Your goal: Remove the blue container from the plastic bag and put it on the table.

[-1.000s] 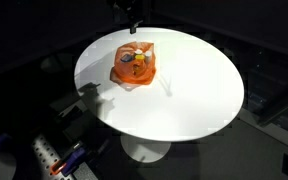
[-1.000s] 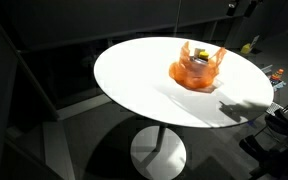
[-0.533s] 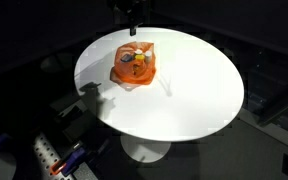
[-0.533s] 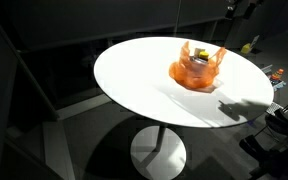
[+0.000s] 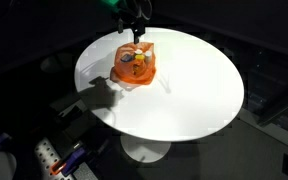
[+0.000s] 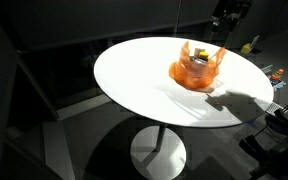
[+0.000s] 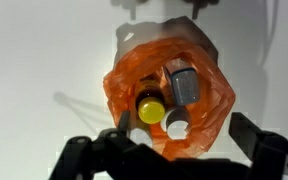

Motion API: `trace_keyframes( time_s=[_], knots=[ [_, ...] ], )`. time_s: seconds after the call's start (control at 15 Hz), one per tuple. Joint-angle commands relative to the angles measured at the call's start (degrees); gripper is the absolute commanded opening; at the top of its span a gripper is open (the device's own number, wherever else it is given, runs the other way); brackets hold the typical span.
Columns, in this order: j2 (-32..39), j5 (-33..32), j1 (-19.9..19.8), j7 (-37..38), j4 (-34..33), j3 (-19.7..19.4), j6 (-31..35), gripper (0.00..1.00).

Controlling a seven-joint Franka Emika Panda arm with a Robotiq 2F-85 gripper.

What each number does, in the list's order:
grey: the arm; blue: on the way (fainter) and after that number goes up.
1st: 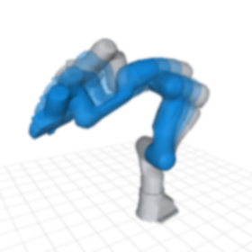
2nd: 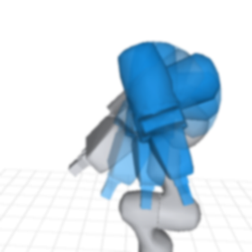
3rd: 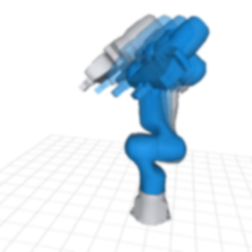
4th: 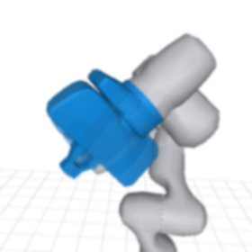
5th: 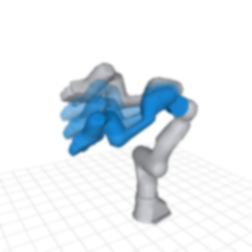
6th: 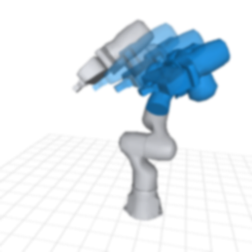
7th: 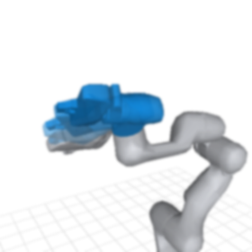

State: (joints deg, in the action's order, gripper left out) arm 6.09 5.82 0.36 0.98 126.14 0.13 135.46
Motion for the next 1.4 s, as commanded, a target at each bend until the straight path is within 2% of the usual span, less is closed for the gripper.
trace_keyframes(
  time_s=[0.0,0.2,0.73,0.87,1.33],
  knots=[
    [4.2,1.5,0.5,-2.1,-2.9,1.3,1.4,1.0],
    [6.6,1.1,0.8,-2.0,-4.0,2.2,1.7,1.0],
    [12.3,5.4,0.0,-5.7,-7.0,3.5,3.0,1.0],
    [11.1,3.9,0.7,-3.9,-5.3,3.0,2.8,1.0],
    [12.6,4.6,0.2,-5.0,-5.2,3.2,3.8,1.0]
  ],
)
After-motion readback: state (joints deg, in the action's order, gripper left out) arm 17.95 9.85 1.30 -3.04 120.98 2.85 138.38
